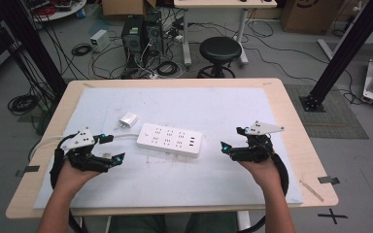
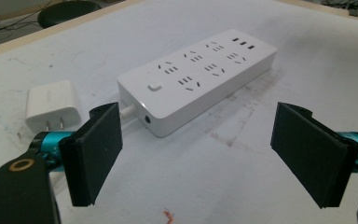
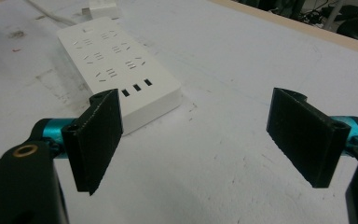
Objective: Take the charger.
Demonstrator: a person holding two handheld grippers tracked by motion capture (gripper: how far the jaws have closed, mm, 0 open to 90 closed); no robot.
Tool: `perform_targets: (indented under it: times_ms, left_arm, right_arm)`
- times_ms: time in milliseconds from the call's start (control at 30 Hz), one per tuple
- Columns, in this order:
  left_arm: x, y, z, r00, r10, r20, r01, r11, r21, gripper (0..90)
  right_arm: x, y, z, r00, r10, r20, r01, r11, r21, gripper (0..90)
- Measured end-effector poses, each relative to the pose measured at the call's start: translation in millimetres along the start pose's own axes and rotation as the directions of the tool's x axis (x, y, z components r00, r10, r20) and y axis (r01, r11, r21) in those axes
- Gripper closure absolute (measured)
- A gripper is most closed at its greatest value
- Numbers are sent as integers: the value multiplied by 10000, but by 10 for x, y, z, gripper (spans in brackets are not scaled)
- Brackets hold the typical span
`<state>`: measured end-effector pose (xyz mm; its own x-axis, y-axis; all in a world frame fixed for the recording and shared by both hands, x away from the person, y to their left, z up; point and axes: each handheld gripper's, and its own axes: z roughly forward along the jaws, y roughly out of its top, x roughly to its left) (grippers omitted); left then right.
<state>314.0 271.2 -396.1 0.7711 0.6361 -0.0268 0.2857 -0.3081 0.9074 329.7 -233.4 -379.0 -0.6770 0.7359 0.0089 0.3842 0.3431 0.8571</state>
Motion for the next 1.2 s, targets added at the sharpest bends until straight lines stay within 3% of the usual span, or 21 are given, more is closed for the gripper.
perform_targets:
  times_ms: [300, 533, 567, 667, 733, 833, 933, 967, 1000, 1067, 1200]
  left_arm:
    - [122, 151, 90, 9982, -99, -598, 116, 9995, 282, 166]
    - [432, 307, 343, 9890, -403, -1422, 507, 9962, 709, 167]
    - [527, 343, 443, 9854, -575, -1601, 729, 9931, 918, 167]
    - [619, 379, 544, 9841, -538, -1695, 752, 9896, 1223, 168]
    - [738, 412, 677, 9768, -669, -2032, 964, 9856, 1390, 167]
    - [806, 426, 767, 9759, -706, -2065, 1056, 9808, 1637, 167]
    - [904, 359, 891, 9658, -1087, -2354, 1471, 9773, 1524, 167]
    - [961, 288, 972, 9609, -1215, -2490, 1694, 9688, 1810, 167]
    - [961, 288, 972, 9609, -1215, -2490, 1694, 9688, 1810, 168]
    - [1001, 204, 1079, 9604, -1041, -2585, 1656, 9592, 2290, 168]
    - [1046, 151, 1156, 9574, -1057, -2687, 1718, 9565, 2359, 167]
  right_arm:
    - [-2, 29, -75, 9999, 7, 126, -4, 9997, -227, 187]
    - [-1, -38, -125, 9997, 52, 222, -45, 9995, -305, 187]
    - [5, -46, -128, 9997, 81, 245, -73, 9995, -311, 187]
    - [19, -65, -134, 9996, 2, 274, 7, 9995, -315, 187]
    - [25, -71, -138, 9996, 23, 289, -14, 9996, -295, 187]
    - [38, -79, -143, 9993, 42, 370, -32, 9997, -250, 187]
    - [50, -86, -145, 9993, 52, 378, -43, 9997, -240, 187]
    - [61, -94, -142, 9991, 50, 419, -39, 9997, -262, 187]
    - [61, -94, -142, 9991, 50, 419, -39, 9997, -262, 187]
    - [82, -104, -136, 9990, 100, 438, -91, 9997, -207, 187]
    - [96, -98, -126, 9990, 16, 443, -8, 9998, -186, 187]
